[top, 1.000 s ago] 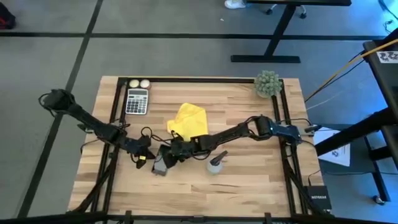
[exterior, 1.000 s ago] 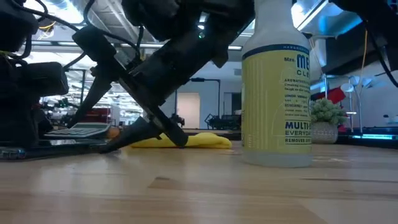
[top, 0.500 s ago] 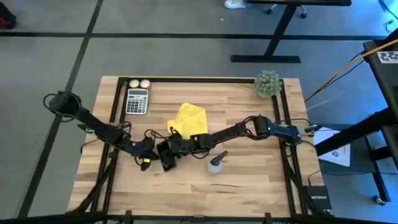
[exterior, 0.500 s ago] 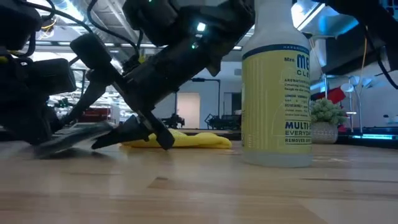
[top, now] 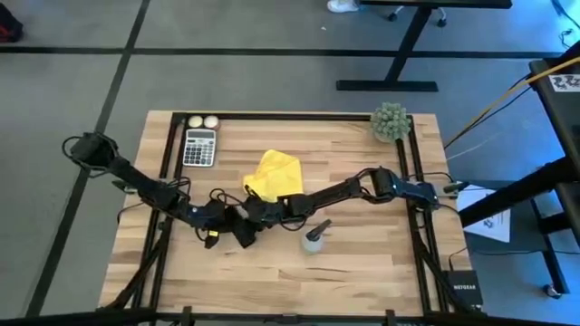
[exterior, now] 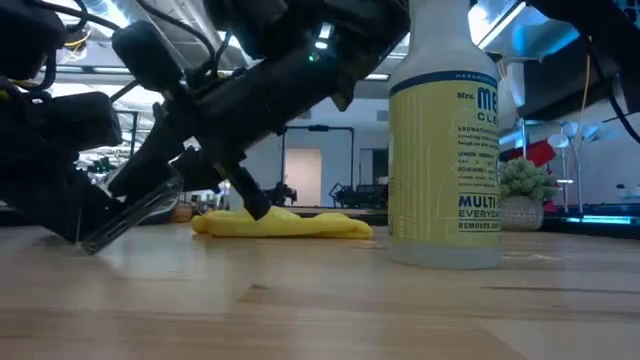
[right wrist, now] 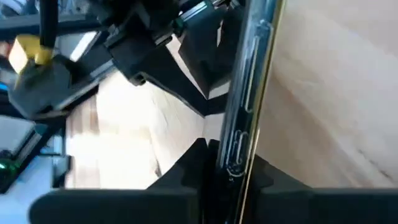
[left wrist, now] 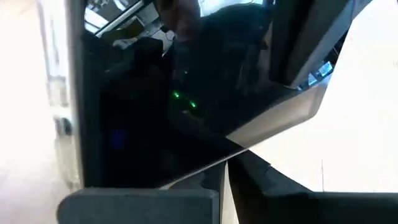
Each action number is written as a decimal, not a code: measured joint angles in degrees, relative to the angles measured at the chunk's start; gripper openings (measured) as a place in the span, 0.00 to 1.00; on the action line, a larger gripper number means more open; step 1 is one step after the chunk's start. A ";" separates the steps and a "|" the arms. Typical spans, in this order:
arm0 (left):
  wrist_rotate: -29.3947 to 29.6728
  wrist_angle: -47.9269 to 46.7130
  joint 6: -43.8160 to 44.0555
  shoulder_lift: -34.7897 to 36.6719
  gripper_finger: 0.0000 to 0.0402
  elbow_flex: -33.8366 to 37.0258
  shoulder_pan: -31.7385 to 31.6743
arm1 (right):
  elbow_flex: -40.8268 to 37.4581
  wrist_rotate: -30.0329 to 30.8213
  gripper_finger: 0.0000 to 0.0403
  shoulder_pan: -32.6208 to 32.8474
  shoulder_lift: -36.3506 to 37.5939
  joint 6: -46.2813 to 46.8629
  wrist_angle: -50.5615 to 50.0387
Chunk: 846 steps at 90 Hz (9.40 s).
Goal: Apply microfiber cloth
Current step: Spray the front screen of the black cellphone using the spray bottle
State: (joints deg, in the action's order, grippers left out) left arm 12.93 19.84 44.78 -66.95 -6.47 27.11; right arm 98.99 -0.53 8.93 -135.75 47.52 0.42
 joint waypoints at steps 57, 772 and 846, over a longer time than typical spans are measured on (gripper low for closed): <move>0.39 11.69 -24.05 16.00 0.01 -6.24 -5.36 | 0.06 40.33 0.03 5.50 40.14 -12.63 -55.40; -3.64 15.14 -37.93 -36.07 0.75 -55.44 -10.29 | -34.08 35.36 0.02 32.78 59.62 -7.89 -47.54; -3.90 15.12 -37.27 -36.07 0.75 -55.44 -10.24 | -46.28 40.42 0.02 18.00 63.09 -26.16 -21.26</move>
State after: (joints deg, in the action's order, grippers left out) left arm 9.03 34.96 7.51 -103.02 -61.91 16.87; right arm 52.71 39.89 26.93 -72.66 21.35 -20.84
